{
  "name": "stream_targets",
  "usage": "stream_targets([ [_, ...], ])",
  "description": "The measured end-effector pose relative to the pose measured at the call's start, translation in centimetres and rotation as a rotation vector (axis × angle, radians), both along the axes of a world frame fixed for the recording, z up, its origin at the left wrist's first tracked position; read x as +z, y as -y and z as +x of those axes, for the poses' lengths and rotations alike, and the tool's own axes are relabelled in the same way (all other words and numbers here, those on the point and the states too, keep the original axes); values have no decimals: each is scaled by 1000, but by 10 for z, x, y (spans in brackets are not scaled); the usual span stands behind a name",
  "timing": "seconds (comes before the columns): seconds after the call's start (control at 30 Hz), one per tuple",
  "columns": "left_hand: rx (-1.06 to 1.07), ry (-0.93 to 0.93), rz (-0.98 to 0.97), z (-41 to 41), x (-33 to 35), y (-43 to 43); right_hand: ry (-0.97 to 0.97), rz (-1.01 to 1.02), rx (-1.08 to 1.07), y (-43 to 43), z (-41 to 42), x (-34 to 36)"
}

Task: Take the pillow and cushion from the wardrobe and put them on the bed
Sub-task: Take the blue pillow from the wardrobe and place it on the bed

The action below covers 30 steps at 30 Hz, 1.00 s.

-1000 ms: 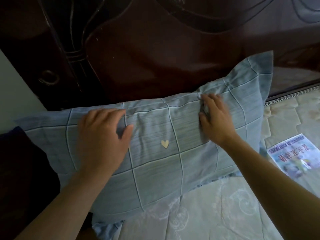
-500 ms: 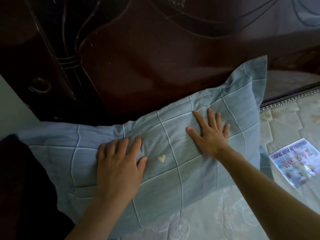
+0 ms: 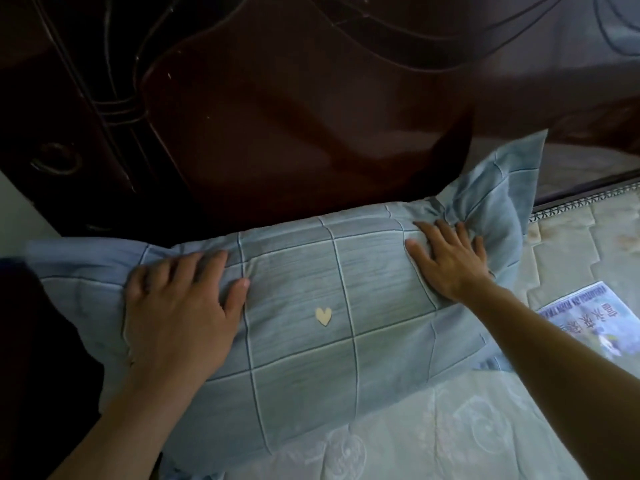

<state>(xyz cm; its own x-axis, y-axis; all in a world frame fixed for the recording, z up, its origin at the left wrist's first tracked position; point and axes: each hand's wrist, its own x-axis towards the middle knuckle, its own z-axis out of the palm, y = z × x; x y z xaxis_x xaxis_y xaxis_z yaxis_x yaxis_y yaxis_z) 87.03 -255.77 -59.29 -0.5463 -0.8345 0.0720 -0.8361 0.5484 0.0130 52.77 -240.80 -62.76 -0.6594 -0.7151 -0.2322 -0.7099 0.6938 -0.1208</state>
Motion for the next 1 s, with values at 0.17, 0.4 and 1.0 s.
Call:
stream_targets([
  [0.17,-35,-13,-63,-7,10,15,-110,-313,33,15,9,16],
  [0.4,-71,-42,-84,-5,11,10,-139,-474,-29,26,16,23],
  [1.0,-96,-337,-179,-15,22,0,-356,-482,-228,-18,37,17],
])
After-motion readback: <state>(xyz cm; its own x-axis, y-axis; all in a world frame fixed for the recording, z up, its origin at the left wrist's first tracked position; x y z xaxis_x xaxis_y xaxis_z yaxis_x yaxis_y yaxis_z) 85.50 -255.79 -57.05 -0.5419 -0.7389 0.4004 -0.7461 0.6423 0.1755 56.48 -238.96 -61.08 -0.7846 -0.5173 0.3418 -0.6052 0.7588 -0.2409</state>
